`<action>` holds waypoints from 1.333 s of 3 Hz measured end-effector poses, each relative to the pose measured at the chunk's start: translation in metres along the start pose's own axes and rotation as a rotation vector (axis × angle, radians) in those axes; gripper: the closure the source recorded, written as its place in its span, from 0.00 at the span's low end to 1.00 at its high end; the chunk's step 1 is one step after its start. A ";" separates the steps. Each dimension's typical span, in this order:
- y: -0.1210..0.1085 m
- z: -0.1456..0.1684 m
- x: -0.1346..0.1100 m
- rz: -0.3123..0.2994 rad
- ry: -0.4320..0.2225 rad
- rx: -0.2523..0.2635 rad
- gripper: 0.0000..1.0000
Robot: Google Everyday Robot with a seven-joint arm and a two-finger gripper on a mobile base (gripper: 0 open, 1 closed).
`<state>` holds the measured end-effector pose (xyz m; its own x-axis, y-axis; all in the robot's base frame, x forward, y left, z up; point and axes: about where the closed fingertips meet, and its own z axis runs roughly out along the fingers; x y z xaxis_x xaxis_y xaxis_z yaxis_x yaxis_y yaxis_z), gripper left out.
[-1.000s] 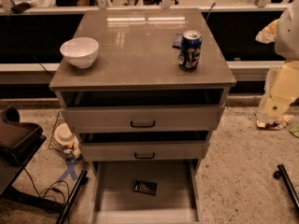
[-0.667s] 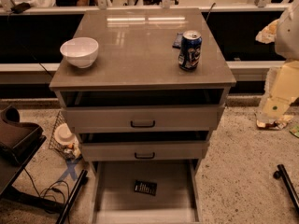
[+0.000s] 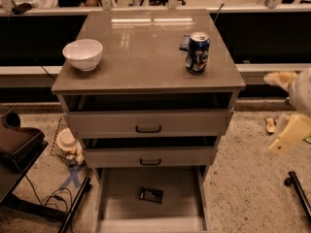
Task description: Pick rxbar chocolate from bottom drawer and place on counter
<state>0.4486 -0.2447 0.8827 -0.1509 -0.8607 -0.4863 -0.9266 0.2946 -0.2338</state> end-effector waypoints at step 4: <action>0.043 0.102 0.141 -0.096 -0.148 0.002 0.00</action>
Offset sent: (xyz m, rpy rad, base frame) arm -0.0284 -0.0936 -0.1925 0.1993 -0.1524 0.2918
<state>0.4227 -0.3113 0.7179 -0.0088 -0.8144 -0.5802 -0.9336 0.2146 -0.2871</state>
